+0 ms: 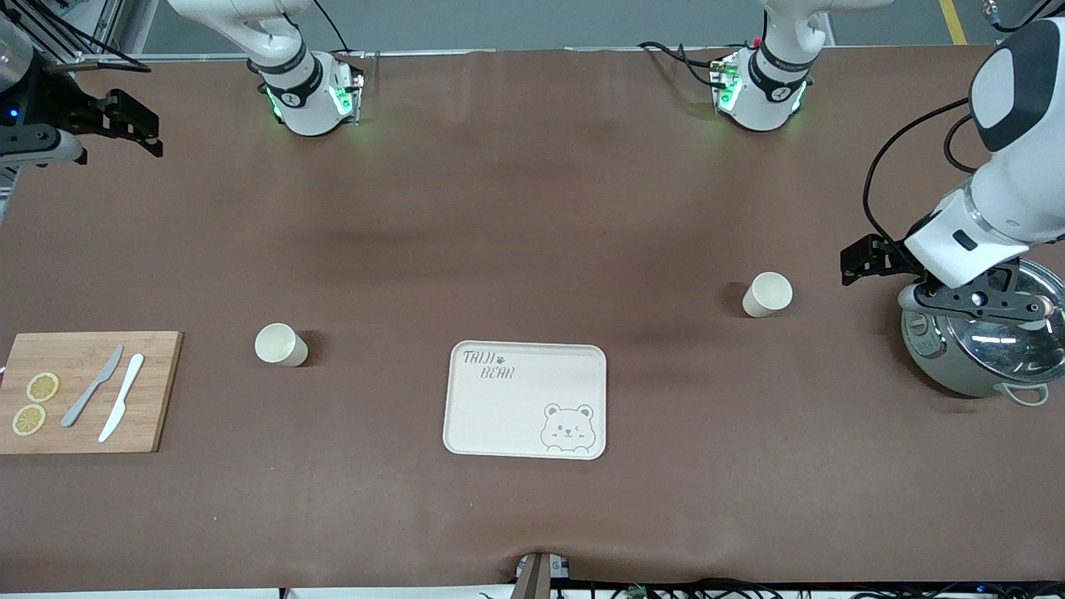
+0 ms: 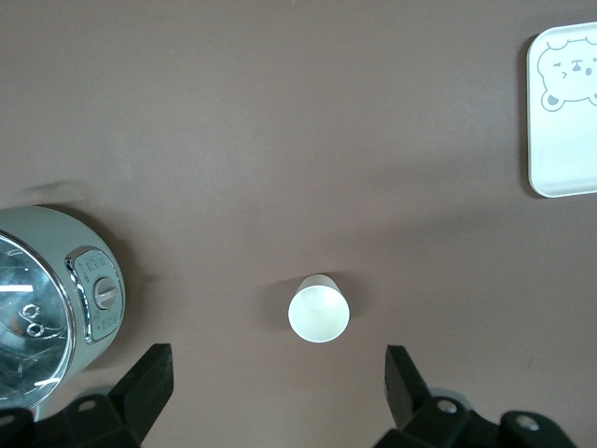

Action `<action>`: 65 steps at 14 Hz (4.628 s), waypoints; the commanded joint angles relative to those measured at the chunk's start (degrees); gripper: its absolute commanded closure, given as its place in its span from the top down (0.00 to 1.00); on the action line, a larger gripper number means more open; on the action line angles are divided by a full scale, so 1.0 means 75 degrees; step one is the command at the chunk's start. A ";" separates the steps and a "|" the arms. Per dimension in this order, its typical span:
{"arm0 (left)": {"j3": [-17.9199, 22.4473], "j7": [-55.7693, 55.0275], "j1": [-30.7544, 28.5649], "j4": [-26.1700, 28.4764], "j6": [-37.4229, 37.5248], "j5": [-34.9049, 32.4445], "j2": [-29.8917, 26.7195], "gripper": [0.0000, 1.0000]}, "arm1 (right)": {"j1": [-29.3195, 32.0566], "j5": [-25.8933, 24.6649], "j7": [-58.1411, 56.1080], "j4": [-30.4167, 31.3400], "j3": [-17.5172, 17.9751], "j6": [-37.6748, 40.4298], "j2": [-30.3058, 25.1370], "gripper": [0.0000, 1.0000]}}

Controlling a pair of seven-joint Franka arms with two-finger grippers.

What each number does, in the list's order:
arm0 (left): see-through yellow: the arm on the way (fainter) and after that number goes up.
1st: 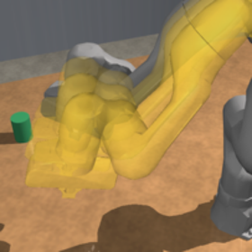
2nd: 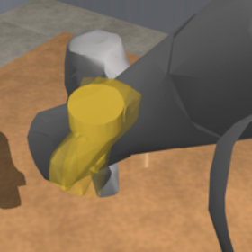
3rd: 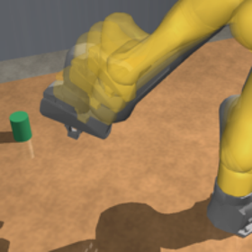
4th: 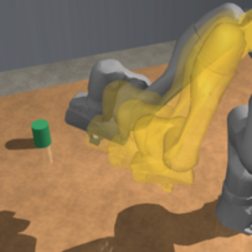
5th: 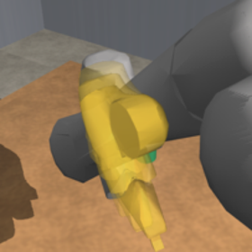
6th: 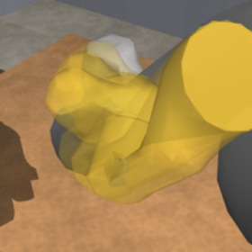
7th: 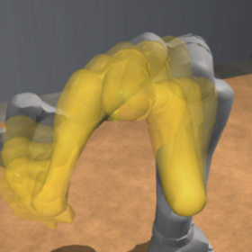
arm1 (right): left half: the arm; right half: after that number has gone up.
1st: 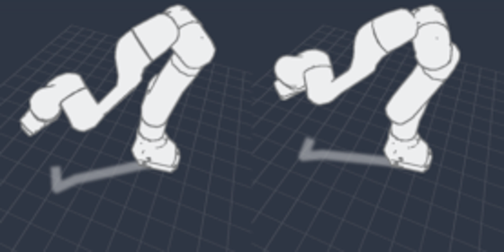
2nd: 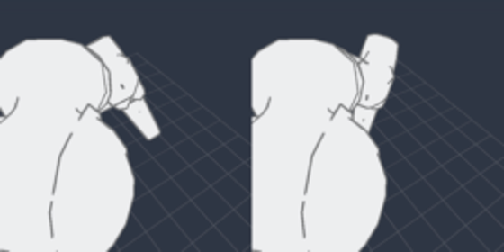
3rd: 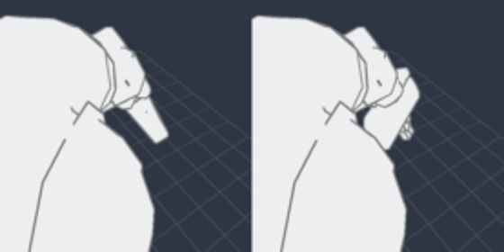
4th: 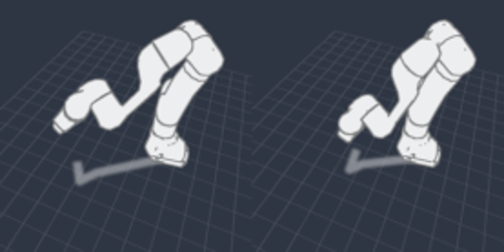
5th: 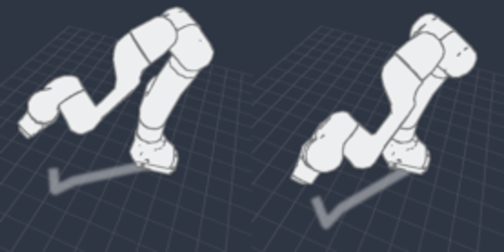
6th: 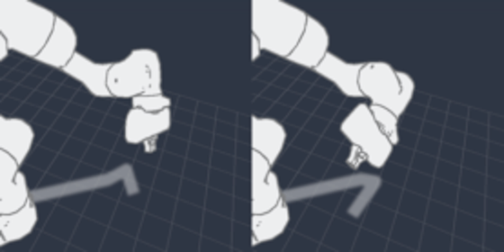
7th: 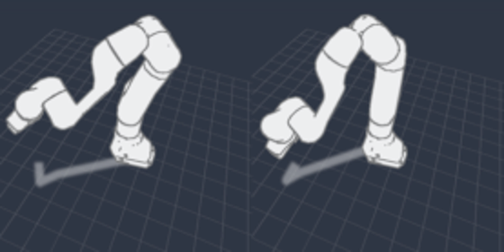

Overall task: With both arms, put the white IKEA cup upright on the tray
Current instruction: 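Lower the left gripper over the white paper cup beside the pot, then close the left gripper on the cup rim and lift it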

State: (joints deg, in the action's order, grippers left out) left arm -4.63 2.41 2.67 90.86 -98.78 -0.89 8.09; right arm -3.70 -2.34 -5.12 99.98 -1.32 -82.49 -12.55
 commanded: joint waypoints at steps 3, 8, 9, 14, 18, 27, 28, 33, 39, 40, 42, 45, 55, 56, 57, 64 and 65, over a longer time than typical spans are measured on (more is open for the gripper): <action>0.0032 0.0100 0.0020 -0.0197 0.0092 0.0002 -0.0013 1.00 | 0.0094 -0.0204 -0.0032 -0.0241 0.0001 -0.0356 0.0231 1.00; -0.0260 0.0054 0.0055 0.0445 -0.0396 0.0060 -0.0117 1.00 | 0.0282 -0.0181 0.0084 -0.0206 0.0001 -0.0661 0.0231 1.00; -0.0273 0.0065 0.0020 0.0854 -0.0736 0.0060 -0.0350 1.00 | 0.0282 -0.0181 0.0456 -0.0206 0.0001 -0.0650 0.0232 1.00; -0.0273 0.0603 -0.0156 0.2368 -0.2401 0.0013 -0.0658 1.00 | 0.0282 -0.0181 0.1081 -0.0206 0.0001 -0.0649 0.0396 1.00; -0.0273 0.0897 -0.0320 0.3223 -0.3129 0.0013 -0.0692 1.00 | 0.0189 -0.0204 0.1011 -0.0183 0.0024 -0.0661 0.0431 1.00; -0.0308 0.1224 -0.0589 0.5087 -0.5239 0.0025 -0.0834 1.00 | 0.0024 -0.0286 0.0682 -0.0194 0.0036 -0.0580 0.0501 1.00; -0.0320 0.1388 -0.0833 0.5111 -0.5240 0.0025 -0.0787 1.00 | 0.0024 -0.0286 0.0706 -0.0217 0.0036 -0.0568 0.0513 1.00; -0.0331 0.1776 -0.1129 0.5357 -0.5472 0.0060 -0.0505 1.00 | 0.0164 -0.0286 0.0694 -0.0346 0.0001 -0.0556 0.0571 1.00; -0.0343 0.1764 -0.1094 0.6153 -0.6808 0.0072 -0.0236 1.00 | 0.0235 -0.0298 0.0694 -0.0475 0.0024 -0.0462 0.0560 1.00; -0.0343 0.1764 -0.1082 0.6247 -0.6937 0.0072 -0.0212 1.00 | 0.0235 -0.0298 0.0683 -0.0557 0.0024 -0.0369 0.0548 1.00; -0.0425 0.1694 -0.1070 0.6400 -0.7114 0.0072 -0.0212 1.00 | 0.0247 -0.0286 0.0671 -0.0604 0.0013 -0.0309 0.0548 1.00; -0.0601 0.1635 -0.1059 0.6494 -0.7196 0.0293 -0.0200 1.00 | 0.0259 -0.0298 0.0380 -0.0604 0.0024 -0.0509 0.0560 1.00; -0.0753 0.1647 -0.1117 0.7022 -0.8262 0.0447 0.0127 1.00 | 0.0305 0.0122 0.0120 -0.0476 0.0024 -0.0860 0.0571 1.00; -0.0753 0.1647 -0.1129 0.7022 -0.8286 0.0447 0.0174 1.00 | 0.0387 0.0391 0.0132 -0.0464 -0.0011 -0.0884 0.0571 1.00; -0.0753 0.1647 -0.1129 0.7022 -0.8321 0.0447 0.0221 1.00 | 0.0504 0.0509 0.0132 -0.0417 -0.0011 -0.0884 0.0571 1.00; -0.0742 0.1741 -0.1152 0.7010 -0.8661 0.0447 0.0514 1.00 | 0.0505 0.0522 0.0519 -0.0171 -0.0011 -0.1060 0.0548 1.00; -0.0742 0.1752 -0.1164 0.6999 -0.8661 0.0447 0.0514 1.00 | 0.0505 0.0522 0.0518 -0.0148 -0.0011 -0.1060 0.0548 1.00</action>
State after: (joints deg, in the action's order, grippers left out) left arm -10.08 14.59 -5.80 143.02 -162.59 1.42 12.05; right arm -0.40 0.99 -1.90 98.33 -1.76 -89.92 -8.34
